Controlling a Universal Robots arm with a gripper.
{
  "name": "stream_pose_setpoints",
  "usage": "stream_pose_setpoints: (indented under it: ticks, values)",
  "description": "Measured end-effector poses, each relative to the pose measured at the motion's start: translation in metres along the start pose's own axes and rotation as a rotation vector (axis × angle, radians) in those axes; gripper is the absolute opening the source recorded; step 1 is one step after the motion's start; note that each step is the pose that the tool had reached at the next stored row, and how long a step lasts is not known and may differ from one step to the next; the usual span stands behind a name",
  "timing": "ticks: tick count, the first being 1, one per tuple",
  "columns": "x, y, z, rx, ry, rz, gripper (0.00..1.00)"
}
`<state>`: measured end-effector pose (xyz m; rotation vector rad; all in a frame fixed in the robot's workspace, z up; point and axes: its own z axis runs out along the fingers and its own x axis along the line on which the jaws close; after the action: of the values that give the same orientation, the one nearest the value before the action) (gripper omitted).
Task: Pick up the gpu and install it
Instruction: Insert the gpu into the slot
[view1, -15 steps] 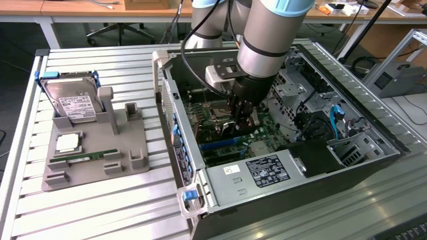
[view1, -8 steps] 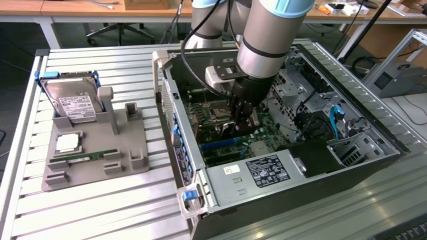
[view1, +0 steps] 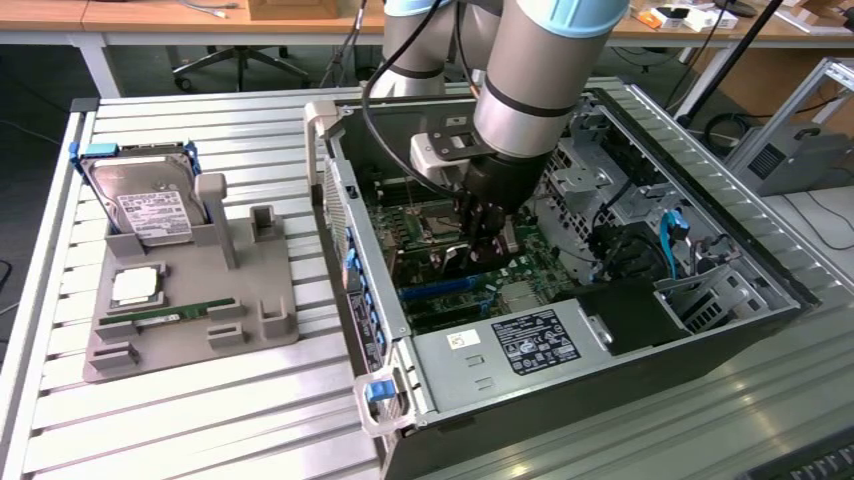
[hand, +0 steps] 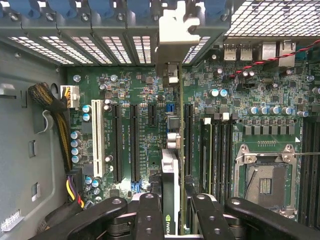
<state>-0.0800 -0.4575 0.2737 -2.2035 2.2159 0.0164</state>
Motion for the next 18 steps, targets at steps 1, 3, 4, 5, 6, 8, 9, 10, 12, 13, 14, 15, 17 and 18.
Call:
stream_pose_setpoints:
  ticks: [1, 3, 4, 5, 6, 8, 9, 10, 12, 13, 14, 15, 17, 18]
  values:
    - [0.0000, 0.0000, 0.0004, 0.0000, 0.0000, 0.000, 0.27]
    - [0.0000, 0.0000, 0.0005, 0.0000, 0.0000, 0.000, 0.27]
    - [0.0000, 0.0000, 0.0007, 0.0000, -0.0001, 0.000, 0.27]
    - [0.0000, 0.0000, 0.0009, 0.0001, -0.0002, 0.000, 0.27]
    - [0.0000, 0.0000, 0.0009, 0.0000, -0.0001, 0.000, 0.27]
    - [0.0000, 0.0000, 0.0009, 0.0000, 0.0000, 0.000, 0.27]
    - [0.0000, 0.0000, 0.0009, 0.0000, 0.0000, 0.000, 0.27]
    - [0.0000, 0.0000, 0.0009, 0.0000, 0.0000, 0.000, 0.27]
    - [0.0000, 0.0000, 0.0009, 0.0000, 0.0000, 0.000, 0.27]
    - [0.0000, 0.0000, 0.0010, 0.0000, 0.0000, 0.000, 0.27]
    - [0.0000, 0.0000, 0.0011, 0.0000, 0.0000, 0.000, 0.27]
    - [0.0000, 0.0000, 0.0023, 0.0003, -0.0005, 0.000, 0.27]
    - [0.0001, 0.0001, 0.0036, 0.0001, -0.0001, 0.000, 0.27]
    - [0.0001, 0.0001, 0.0039, 0.0001, 0.0000, 0.000, 0.27]
